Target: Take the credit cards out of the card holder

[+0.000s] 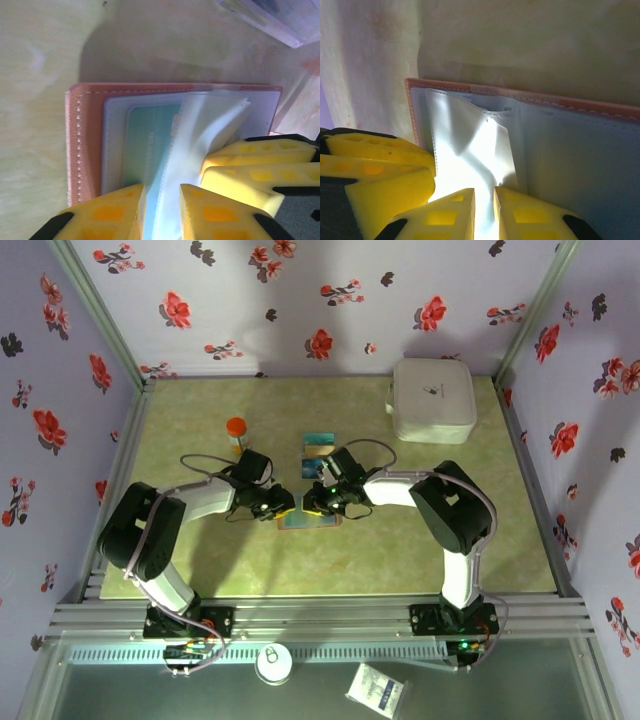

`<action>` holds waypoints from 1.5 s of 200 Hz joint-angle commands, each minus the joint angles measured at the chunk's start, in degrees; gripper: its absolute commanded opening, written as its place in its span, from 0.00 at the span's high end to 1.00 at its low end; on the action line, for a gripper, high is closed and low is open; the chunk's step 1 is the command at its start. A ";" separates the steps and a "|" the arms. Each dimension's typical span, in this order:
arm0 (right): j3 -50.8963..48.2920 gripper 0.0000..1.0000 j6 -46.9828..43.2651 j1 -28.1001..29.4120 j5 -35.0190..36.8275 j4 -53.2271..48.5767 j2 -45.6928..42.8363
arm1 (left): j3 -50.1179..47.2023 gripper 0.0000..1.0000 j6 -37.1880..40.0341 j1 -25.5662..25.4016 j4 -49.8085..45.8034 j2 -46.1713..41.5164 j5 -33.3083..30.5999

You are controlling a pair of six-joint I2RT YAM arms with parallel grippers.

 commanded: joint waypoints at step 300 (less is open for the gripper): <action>-2.46 0.73 -7.16 -8.52 11.56 -16.93 -22.00 | 14.39 0.64 -3.69 -11.92 4.59 9.10 0.29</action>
